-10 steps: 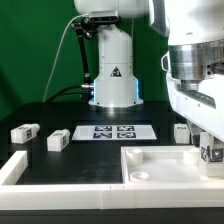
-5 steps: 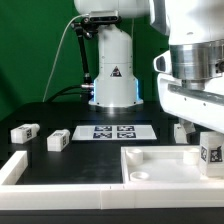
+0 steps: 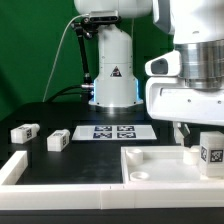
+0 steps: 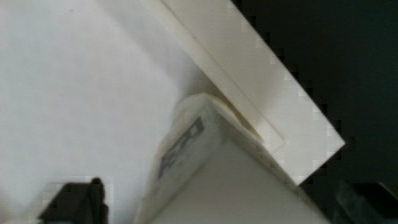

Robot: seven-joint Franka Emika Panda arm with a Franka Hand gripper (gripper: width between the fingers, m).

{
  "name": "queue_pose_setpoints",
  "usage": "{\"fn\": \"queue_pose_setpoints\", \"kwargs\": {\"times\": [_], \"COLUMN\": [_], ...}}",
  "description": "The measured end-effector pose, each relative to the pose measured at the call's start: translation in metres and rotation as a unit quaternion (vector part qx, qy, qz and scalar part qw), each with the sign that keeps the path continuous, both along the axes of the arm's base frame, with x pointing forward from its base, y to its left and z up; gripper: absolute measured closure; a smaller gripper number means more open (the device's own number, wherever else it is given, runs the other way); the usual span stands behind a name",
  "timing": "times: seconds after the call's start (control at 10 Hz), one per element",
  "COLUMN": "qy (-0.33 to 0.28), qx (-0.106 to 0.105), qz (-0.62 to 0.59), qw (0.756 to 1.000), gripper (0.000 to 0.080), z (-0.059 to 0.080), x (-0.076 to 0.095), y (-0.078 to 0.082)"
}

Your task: Assemble one leg

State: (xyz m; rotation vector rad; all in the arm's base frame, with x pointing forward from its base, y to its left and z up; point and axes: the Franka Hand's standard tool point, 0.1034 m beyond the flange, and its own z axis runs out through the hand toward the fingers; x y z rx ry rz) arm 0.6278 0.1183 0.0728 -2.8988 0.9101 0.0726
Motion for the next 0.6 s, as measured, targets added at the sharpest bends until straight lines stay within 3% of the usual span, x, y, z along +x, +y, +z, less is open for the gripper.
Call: {"fn": "queue_pose_setpoints", "kwargs": {"times": [0.2,0.6], "qy": [-0.008,-0.027], "qx": [-0.007,-0.011], "qz": [0.084,0.279], "qw": [0.996,0.960], "gripper": [0.0150,0.0150], "z": [0.0000,-0.0006], "x": [-0.0010,0.0002], "y": [0.0051,-0.0026]}}
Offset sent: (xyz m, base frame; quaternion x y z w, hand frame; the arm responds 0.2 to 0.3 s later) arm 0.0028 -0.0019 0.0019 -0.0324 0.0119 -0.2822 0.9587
